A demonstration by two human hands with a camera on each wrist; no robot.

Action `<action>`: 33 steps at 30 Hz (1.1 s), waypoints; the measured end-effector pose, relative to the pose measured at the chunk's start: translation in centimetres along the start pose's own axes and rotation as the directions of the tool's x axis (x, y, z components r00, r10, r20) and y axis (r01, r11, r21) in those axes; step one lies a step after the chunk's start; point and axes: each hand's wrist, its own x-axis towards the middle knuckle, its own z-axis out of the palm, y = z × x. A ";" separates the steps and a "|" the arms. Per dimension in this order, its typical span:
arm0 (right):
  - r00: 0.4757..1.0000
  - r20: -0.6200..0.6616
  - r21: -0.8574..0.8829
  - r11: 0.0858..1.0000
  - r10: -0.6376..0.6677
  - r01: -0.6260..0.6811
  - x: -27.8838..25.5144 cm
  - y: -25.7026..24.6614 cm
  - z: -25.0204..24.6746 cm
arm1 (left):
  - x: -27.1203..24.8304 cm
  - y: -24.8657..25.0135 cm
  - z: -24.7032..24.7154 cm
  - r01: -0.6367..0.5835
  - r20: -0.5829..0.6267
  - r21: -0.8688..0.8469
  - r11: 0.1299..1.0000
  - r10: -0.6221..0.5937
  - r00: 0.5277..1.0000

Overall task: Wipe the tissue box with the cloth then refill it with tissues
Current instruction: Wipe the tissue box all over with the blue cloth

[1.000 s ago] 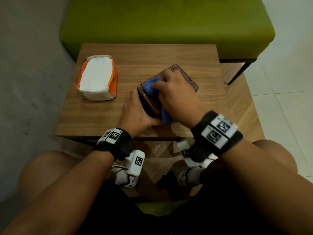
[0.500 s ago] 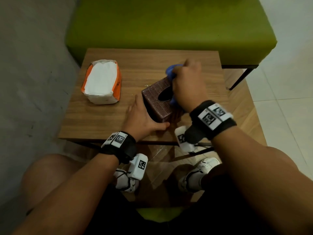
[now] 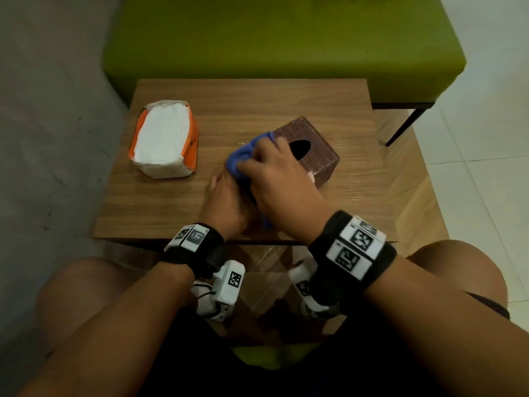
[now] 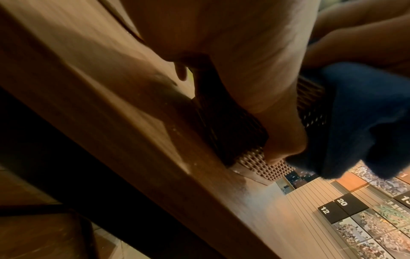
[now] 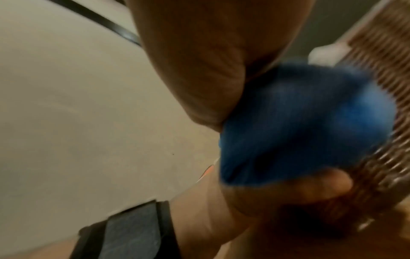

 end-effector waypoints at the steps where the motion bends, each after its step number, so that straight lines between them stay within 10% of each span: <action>1: 0.999 0.041 -0.012 0.999 -0.031 0.031 -1.0 0.2 -0.6 | 0.0 -0.1 0.0 0.004 0.000 -0.004 1.000 -0.004 1.000; 8: 0.903 -0.264 -0.002 0.936 0.339 -0.352 -2.5 7.4 -3.4 | -0.3 0.9 -0.4 0.022 -0.003 -0.005 1.000 -0.022 1.000; 14: 0.995 -0.101 0.074 0.997 -0.004 0.012 -7.0 -0.9 0.5 | 0.1 1.1 -0.5 0.123 0.033 -0.031 0.992 -0.122 0.992; 21: 0.773 -0.441 0.340 0.882 0.456 -0.326 -5.3 7.5 -2.1 | 0.3 1.6 -0.2 0.058 0.024 -0.053 0.997 -0.057 0.998; 29: 0.933 -0.316 0.301 0.951 0.174 -0.076 -6.2 2.2 -1.2 | 0.8 1.4 -0.8 0.016 -0.069 -0.320 0.947 -0.040 0.997; 33: 0.796 -0.489 0.339 0.919 0.356 -0.203 -4.6 6.2 -3.0 | 0.7 2.0 -2.0 0.016 -0.050 -0.446 0.895 -0.043 0.998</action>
